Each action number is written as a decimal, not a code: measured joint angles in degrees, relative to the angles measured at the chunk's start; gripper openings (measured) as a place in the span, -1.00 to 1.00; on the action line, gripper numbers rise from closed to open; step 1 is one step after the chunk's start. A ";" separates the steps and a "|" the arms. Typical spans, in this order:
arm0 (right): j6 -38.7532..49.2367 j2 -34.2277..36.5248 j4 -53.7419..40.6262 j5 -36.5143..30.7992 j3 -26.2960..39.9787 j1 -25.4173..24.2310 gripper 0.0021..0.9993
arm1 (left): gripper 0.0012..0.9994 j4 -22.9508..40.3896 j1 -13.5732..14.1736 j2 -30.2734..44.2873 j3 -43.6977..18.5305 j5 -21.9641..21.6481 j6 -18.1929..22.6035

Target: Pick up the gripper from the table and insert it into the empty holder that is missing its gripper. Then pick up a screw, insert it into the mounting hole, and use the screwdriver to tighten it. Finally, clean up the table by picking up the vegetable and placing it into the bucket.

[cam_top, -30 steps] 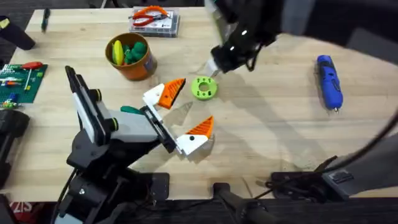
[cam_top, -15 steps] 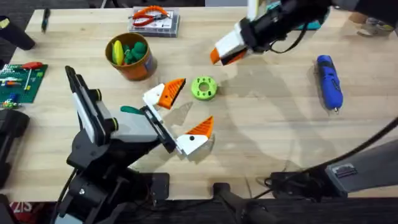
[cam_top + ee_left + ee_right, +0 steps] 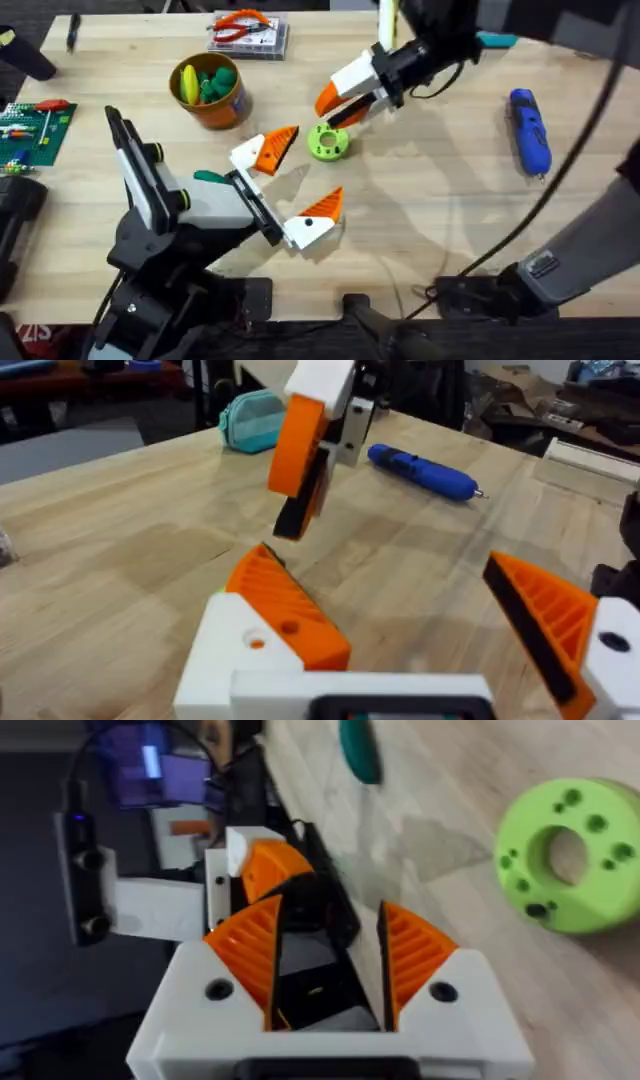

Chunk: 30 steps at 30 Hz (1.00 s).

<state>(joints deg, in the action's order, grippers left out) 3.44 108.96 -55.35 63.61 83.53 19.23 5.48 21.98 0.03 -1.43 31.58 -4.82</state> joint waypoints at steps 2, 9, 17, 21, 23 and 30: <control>0.02 1.61 0.09 2.76 0.00 0.83 -0.03 | 0.97 0.00 0.00 0.00 0.00 0.24 0.00; 0.00 7.04 1.00 10.66 0.00 4.16 -0.03 | 0.97 0.02 0.00 0.00 0.00 2.04 -0.01; -0.02 7.89 2.62 15.65 0.00 6.62 -0.03 | 0.97 0.07 0.00 0.00 0.00 4.52 0.00; -0.02 7.89 2.12 17.01 0.00 6.97 -0.03 | 0.97 0.07 0.00 0.00 0.00 4.91 0.00; -0.02 7.89 2.01 17.23 0.00 7.02 -0.03 | 0.97 0.07 0.00 0.00 0.00 4.93 0.00; 1.15 7.89 -1.07 14.79 0.00 7.01 -0.03 | 0.97 0.07 0.00 0.00 0.00 4.60 0.00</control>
<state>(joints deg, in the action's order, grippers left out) 4.59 116.86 -56.42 78.39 83.53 26.24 5.54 21.98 0.03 -1.43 36.18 -4.82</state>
